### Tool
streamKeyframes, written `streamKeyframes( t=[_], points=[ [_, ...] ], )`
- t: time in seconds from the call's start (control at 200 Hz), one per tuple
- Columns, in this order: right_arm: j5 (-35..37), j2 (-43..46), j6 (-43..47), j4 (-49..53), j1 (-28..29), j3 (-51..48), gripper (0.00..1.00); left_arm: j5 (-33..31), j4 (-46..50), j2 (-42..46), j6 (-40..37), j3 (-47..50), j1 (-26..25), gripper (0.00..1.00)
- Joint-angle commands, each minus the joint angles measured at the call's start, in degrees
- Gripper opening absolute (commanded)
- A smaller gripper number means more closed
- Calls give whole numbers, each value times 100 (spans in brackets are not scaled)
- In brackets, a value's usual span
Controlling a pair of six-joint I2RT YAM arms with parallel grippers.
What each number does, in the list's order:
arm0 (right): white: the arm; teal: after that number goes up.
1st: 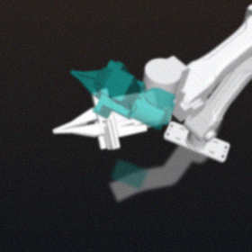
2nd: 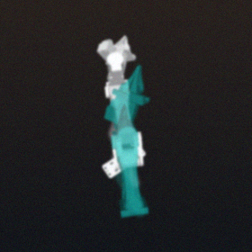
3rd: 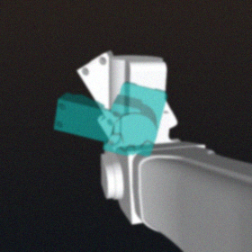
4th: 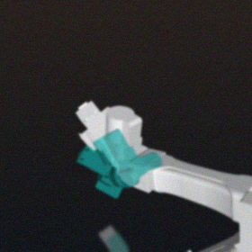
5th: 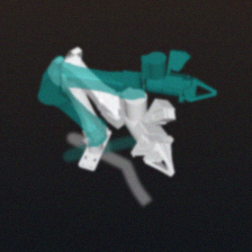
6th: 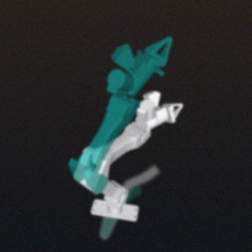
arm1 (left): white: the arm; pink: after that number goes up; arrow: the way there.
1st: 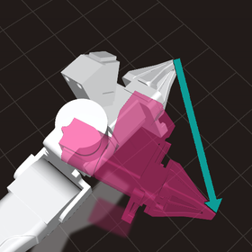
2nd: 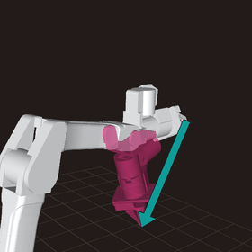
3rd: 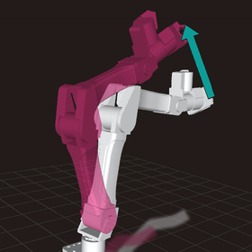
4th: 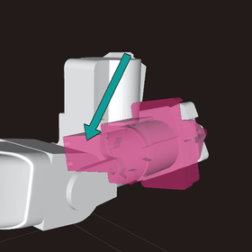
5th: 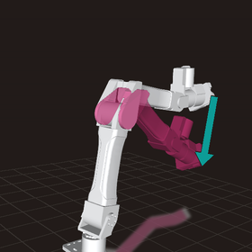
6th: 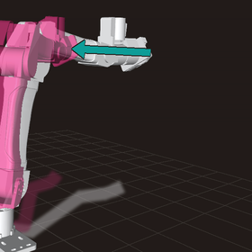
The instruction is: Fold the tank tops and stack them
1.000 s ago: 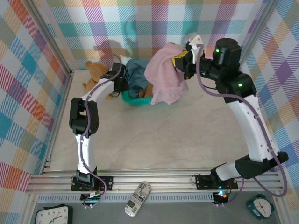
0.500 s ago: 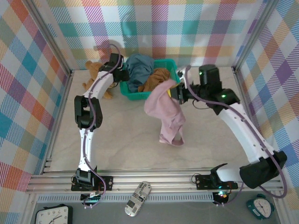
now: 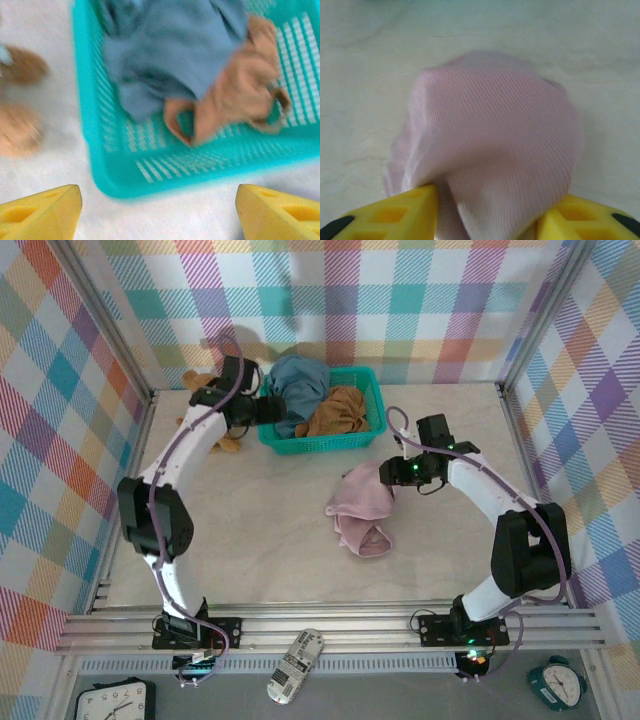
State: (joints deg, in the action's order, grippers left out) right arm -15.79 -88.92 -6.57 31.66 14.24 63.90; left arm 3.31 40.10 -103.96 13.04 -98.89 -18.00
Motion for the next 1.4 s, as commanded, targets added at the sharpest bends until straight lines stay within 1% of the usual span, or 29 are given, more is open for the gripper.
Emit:
streamKeyframes(
  t=[0.0,0.065,0.105,0.19,0.26,0.31,0.365,0.415,0.54,0.705,0.79,0.89,0.955,1.0,1.04,1.095,1.145,1.19,1.235,1.25,1.295,1.335,1.395],
  points=[
    [316,498,-129,459,-18,-76,56,381,41,375,672,1092,-560,81],
    [200,855,-296,700,48,-273,58,343,-146,540,1027,1695,-866,81],
    [208,1100,-309,813,143,-442,58,466,-367,607,1239,2038,-1035,81],
    [11,1533,-294,763,329,-998,60,540,-799,582,1595,2516,-1398,80],
    [-87,1737,-340,572,453,-1455,62,532,-1026,385,1785,2669,-1574,79],
    [19,1873,-304,347,588,-1729,64,545,-1276,231,1911,2738,-1627,77],
    [9,1914,-299,23,611,-2000,66,605,-1595,68,2049,2766,-1653,76],
    [-2,1895,-353,-257,623,-2167,67,606,-1811,-80,2168,2722,-1650,74],
    [-170,1583,-264,-181,716,-1985,70,789,-2188,-315,2463,2624,-1759,68],
    [-66,1318,-279,-149,1053,-1996,72,973,-2259,-593,2663,2560,-1896,57],
    [-29,1069,-321,59,1082,-1835,71,1002,-2300,-670,2678,2474,-1916,53],
    [199,706,-523,407,1214,-1791,70,1125,-2314,-770,2679,2270,-1965,46],
    [123,547,-587,497,1221,-1862,69,1176,-2318,-834,2684,2190,-2025,39],
    [148,526,-649,509,1217,-1904,66,1214,-2313,-883,2677,2181,-2051,32],
    [183,488,-693,508,1221,-1903,61,1260,-2349,-919,2696,2196,-2066,25],
    [148,361,-705,525,1222,-1863,53,1341,-2465,-923,2730,2263,-2076,20],
    [170,329,-714,541,1222,-1825,40,1388,-2573,-913,2724,2279,-2074,9],
    [271,499,-737,495,1220,-1832,27,1361,-2503,-890,2653,2222,-2071,0],
    [483,766,-766,490,1221,-1854,17,1312,-2465,-827,2572,2144,-2072,0],
    [568,861,-774,510,1215,-1869,14,1284,-2291,-806,2546,2119,-2068,0],
    [746,1122,-767,604,1161,-1859,8,1193,-2163,-698,2460,2065,-2051,0],
    [849,1333,-808,711,1090,-1849,4,1054,-1975,-595,2413,1989,-2020,0],
    [1040,1668,-845,888,1013,-1791,1,893,-1726,-416,2272,1894,-1973,0]
  ],
)
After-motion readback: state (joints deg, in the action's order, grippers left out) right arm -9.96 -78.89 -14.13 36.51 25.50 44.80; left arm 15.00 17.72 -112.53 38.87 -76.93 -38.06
